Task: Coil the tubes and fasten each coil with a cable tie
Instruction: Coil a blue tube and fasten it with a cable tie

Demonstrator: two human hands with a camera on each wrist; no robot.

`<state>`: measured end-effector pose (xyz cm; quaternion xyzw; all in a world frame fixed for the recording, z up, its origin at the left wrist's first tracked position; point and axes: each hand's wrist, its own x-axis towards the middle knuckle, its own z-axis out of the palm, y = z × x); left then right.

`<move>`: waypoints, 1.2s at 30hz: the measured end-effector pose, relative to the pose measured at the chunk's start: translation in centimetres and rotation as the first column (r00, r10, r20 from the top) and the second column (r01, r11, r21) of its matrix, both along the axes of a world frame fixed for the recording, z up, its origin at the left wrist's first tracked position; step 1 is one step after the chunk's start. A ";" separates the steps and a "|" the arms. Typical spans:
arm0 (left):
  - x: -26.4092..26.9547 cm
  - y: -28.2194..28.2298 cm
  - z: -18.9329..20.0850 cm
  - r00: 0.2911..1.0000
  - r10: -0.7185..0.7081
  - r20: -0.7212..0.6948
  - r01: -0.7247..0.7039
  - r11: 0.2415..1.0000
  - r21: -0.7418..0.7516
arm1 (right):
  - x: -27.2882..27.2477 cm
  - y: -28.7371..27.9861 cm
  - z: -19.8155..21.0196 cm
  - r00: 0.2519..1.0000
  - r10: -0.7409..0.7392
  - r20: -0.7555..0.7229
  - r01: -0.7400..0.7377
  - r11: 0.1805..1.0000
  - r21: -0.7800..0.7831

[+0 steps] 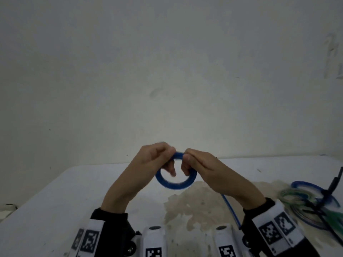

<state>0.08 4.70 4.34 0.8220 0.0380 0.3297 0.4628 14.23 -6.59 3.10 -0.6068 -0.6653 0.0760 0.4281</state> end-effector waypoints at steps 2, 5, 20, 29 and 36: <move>0.0 -0.2 0.0 0.996 0.001 -0.093 0.001 1.000 0.020 | -0.3 -0.1 0.0 1.000 0.019 -0.009 -0.020 0.999 -0.033; 0.5 -0.6 -0.1 1.000 -0.001 -0.013 0.000 0.996 -0.091 | -0.7 0.1 0.3 0.993 0.048 -0.110 -0.041 0.997 0.061; 3.4 -2.7 -0.8 0.821 0.364 0.440 0.049 0.722 -0.690 | -2.0 2.3 -1.5 0.878 0.064 -0.474 0.105 0.940 0.323; 1.1 0.0 -0.1 0.947 0.224 0.232 -0.249 0.965 0.083 | -0.1 0.6 -0.3 0.992 -0.115 -0.053 0.123 0.976 0.181; 0.4 -0.5 0.3 0.997 0.078 -0.004 -0.075 0.973 0.217 | -0.7 -0.4 0.7 0.999 0.043 -0.034 -0.043 0.999 0.002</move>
